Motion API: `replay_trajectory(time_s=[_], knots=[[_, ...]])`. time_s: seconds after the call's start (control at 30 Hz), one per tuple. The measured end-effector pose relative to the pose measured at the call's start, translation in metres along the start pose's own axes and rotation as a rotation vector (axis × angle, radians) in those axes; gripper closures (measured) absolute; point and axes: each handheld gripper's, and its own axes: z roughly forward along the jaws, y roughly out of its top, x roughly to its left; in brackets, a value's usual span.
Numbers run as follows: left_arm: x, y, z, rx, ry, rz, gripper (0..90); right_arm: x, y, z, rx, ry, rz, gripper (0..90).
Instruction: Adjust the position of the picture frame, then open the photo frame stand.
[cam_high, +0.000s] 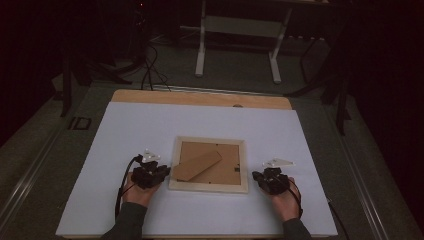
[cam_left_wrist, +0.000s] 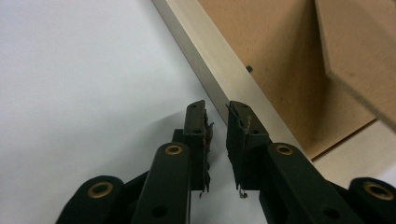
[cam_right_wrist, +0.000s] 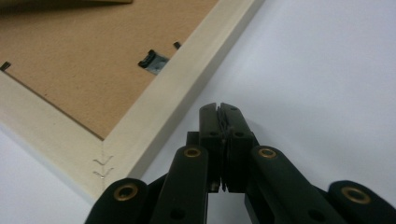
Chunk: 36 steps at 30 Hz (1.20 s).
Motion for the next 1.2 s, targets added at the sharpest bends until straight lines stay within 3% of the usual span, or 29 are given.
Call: replay_trajectory(time_s=[0.23,0.4,0.73,1.2], knots=[[0.007,0.005,-0.016,-0.065,-0.009,-0.026,71.8,-0.006,0.000,-0.003,-0.012,-0.006,0.013,86.2],[0.011,0.007,-0.021,-0.086,-0.029,-0.040,68.1,-0.008,-0.001,-0.003,-0.009,-0.005,0.016,85.1],[0.011,0.014,-0.032,-0.138,-0.072,-0.019,60.3,-0.010,-0.001,-0.004,-0.016,-0.011,0.018,84.0],[0.009,0.017,-0.032,-0.138,-0.107,-0.015,52.9,-0.013,-0.001,-0.005,-0.024,-0.013,0.026,81.0]])
